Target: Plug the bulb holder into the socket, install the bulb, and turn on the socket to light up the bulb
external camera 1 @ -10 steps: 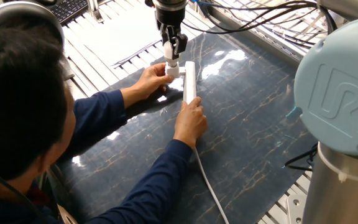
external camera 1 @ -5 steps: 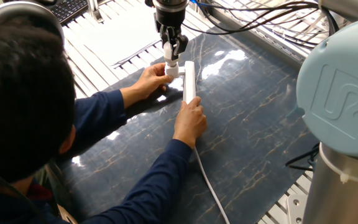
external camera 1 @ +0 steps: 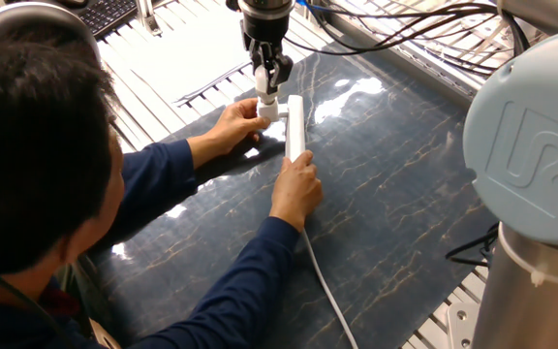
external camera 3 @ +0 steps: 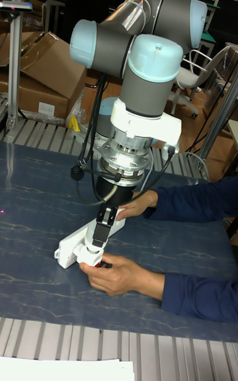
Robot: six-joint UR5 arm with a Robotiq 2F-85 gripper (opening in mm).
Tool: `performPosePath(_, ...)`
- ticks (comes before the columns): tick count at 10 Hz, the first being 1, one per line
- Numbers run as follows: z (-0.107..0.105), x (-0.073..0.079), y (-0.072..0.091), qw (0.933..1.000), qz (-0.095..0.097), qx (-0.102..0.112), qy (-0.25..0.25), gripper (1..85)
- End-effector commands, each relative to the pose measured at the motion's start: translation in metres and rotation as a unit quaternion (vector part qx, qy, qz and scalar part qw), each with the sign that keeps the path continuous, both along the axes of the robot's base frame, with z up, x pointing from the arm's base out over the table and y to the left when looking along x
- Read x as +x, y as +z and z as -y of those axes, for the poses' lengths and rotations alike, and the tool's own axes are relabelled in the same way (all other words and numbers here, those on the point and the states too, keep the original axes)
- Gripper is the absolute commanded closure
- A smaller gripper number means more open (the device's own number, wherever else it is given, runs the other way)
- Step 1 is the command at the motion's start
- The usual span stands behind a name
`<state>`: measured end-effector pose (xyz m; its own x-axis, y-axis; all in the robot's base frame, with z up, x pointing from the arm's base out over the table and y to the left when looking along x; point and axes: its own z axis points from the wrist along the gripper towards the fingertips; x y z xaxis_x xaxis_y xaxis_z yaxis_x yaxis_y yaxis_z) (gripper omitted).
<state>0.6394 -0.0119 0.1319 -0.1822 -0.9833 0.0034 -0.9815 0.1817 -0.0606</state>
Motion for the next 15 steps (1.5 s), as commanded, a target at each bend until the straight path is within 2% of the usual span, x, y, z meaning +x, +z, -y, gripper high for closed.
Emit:
performPosePath(1,-0.0042,-0.0017,0.0001,0.9997,-0.004,0.011,-0.022,84.7)
performPosePath(7,-0.005,-0.0004,0.0006,0.9982,-0.015,0.017,-0.056,84.7)
performPosePath(15,-0.0008,0.0008,0.0045,0.9972,-0.015,0.009,-0.073,84.7)
